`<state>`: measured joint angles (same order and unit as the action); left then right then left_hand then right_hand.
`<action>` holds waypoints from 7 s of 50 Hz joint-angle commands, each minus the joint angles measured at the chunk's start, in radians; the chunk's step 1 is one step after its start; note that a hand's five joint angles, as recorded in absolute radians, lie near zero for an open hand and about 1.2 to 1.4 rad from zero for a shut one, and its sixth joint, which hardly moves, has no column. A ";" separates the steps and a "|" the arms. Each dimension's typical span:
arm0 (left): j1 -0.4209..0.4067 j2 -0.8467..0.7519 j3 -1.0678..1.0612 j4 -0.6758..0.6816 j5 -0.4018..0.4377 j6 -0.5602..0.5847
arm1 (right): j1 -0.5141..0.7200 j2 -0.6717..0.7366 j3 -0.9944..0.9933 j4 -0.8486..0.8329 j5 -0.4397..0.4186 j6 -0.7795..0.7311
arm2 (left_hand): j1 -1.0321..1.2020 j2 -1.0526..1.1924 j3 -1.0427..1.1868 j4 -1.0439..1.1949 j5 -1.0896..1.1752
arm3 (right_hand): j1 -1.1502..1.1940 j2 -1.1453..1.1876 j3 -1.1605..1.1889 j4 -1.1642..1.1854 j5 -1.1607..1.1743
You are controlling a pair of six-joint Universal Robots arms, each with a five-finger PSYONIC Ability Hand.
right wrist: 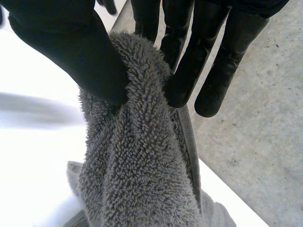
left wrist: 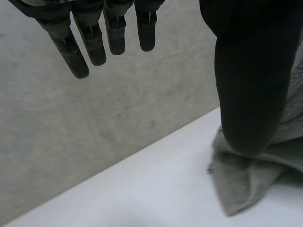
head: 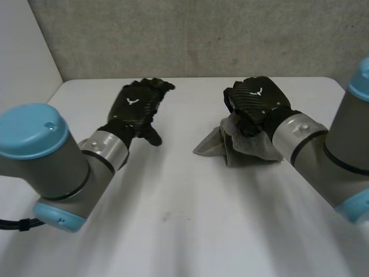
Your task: Fold the towel.
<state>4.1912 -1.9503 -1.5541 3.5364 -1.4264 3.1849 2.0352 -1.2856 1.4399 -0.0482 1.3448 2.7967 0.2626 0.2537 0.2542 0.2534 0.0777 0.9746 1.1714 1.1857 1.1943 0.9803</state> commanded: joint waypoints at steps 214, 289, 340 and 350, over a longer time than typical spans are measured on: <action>-0.151 -0.430 0.259 -0.082 -0.014 -0.293 | 0.140 -0.086 0.076 -0.076 0.247 -0.240 | 0.221 0.230 0.229 0.230 0.231 | 0.422 0.225 0.211 0.202 0.241; 0.066 -0.041 0.454 0.349 -0.088 0.342 | 0.114 0.109 -0.339 -0.497 0.222 -0.230 | 1.134 1.143 1.142 1.143 1.144 | 0.422 0.225 0.211 0.202 0.241; 0.101 0.307 -0.127 0.026 -0.088 0.331 | -0.139 0.069 0.237 -0.018 0.025 0.309 | 1.134 1.143 1.142 1.143 1.144 | -0.616 -0.813 -0.827 -0.836 -0.797; 0.087 0.306 -0.119 0.021 -0.094 0.317 | -0.130 0.089 0.270 -0.070 0.019 0.365 | 1.134 1.143 1.142 1.143 1.144 | -0.590 -0.787 -0.801 -0.810 -0.770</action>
<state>4.2840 -1.6381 -1.6687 3.5566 -1.5162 3.5148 1.8932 -1.2126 1.6970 -0.0804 1.3677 3.1367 1.2037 1.2182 1.2167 1.2172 1.0399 0.3566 0.4073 0.3918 0.3700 0.1948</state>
